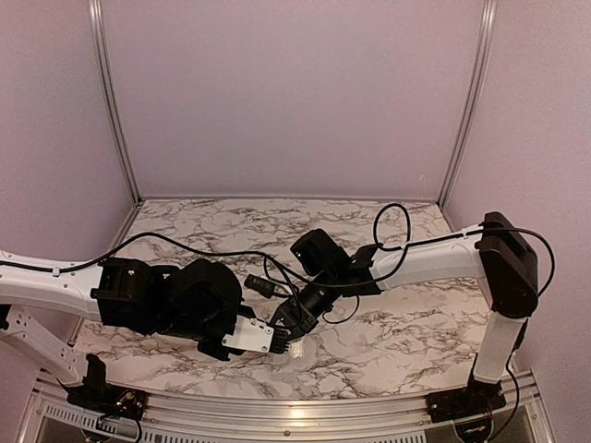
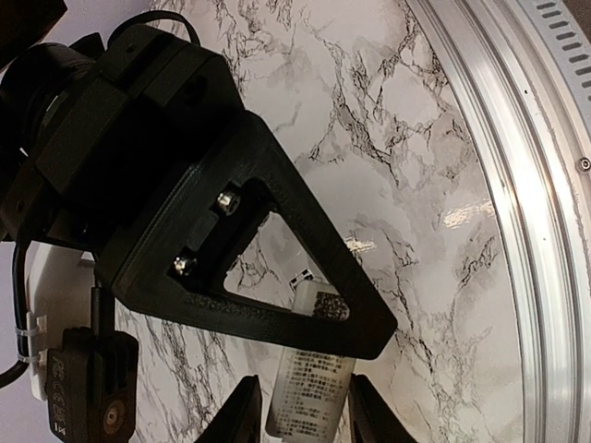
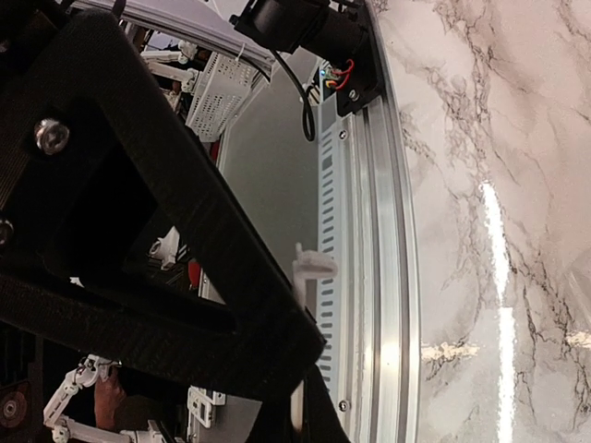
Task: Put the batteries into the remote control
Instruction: Pass from the right arm to the left
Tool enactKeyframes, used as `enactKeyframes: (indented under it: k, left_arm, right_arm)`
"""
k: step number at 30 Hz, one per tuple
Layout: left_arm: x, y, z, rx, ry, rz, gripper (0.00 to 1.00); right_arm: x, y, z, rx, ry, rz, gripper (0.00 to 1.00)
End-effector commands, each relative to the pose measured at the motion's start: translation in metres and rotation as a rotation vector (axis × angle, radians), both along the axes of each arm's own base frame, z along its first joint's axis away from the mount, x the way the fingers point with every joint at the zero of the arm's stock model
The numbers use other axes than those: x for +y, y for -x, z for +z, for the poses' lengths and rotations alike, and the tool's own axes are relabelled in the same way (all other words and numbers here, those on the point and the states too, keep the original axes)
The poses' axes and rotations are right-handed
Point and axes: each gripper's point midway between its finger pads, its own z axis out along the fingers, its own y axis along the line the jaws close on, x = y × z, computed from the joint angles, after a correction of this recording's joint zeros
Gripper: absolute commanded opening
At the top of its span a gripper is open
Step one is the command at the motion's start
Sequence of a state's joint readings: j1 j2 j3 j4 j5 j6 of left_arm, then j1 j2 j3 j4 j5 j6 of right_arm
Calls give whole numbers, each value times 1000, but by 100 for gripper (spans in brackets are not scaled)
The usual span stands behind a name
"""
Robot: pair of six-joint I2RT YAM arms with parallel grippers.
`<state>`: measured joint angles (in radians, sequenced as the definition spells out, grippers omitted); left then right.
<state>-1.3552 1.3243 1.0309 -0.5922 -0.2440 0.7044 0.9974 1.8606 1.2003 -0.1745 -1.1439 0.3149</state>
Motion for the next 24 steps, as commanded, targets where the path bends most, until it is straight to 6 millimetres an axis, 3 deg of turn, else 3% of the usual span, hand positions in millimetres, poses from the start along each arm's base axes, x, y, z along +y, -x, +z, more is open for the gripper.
enactKeyframes:
  k: [1, 24]
  left_arm:
    - [3, 2, 0, 0, -19, -8, 34]
    - [7, 8, -10, 10, -59, -19, 27]
  right_arm:
    - [4, 4, 8, -5, -24, 31, 0]
    - [2, 8, 16, 7, -50, 54, 0]
